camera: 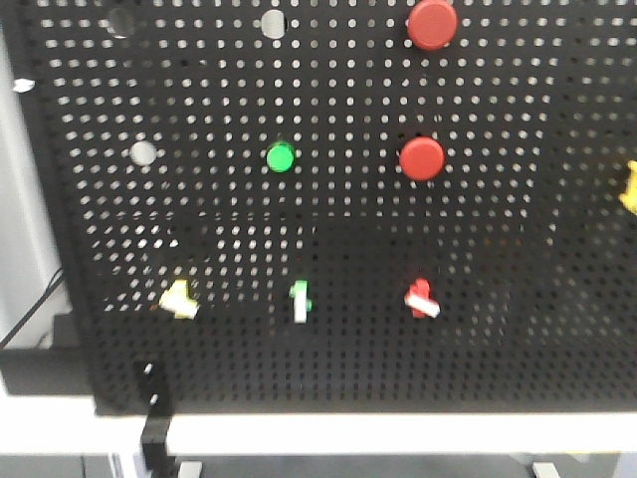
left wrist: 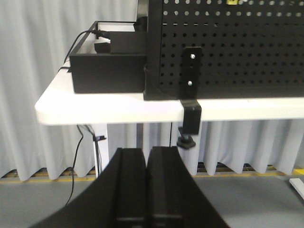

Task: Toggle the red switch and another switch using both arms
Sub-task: 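Drive the base forward up to the black pegboard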

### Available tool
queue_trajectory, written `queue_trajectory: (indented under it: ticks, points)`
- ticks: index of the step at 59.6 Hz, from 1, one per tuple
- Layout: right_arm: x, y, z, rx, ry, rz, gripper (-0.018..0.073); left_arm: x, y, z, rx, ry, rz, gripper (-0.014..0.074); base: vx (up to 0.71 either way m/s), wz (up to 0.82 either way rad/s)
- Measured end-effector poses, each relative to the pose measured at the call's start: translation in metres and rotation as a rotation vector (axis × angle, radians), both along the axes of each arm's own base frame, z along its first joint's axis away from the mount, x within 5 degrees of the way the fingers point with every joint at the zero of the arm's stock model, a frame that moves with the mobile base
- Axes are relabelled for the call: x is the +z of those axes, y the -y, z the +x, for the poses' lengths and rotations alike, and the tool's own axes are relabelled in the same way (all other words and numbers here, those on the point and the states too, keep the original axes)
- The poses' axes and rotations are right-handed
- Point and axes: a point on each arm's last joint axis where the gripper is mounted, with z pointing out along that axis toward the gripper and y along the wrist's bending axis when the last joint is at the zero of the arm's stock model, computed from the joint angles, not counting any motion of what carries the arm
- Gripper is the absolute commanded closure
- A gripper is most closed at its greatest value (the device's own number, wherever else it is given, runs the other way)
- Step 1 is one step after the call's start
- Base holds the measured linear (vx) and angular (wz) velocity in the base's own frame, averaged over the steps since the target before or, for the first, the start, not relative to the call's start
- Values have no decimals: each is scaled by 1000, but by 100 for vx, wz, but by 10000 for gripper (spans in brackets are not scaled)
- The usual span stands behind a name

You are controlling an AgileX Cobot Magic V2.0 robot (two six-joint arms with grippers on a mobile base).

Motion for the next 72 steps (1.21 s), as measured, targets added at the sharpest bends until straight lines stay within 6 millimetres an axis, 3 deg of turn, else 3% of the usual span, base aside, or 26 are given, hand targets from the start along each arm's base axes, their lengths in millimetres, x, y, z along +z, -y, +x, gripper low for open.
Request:
queue_trajectory:
  ticks: [72]
  points:
    - [0, 0, 0, 0, 0, 0, 566, 0, 0, 0, 0, 0, 0, 594, 8, 0]
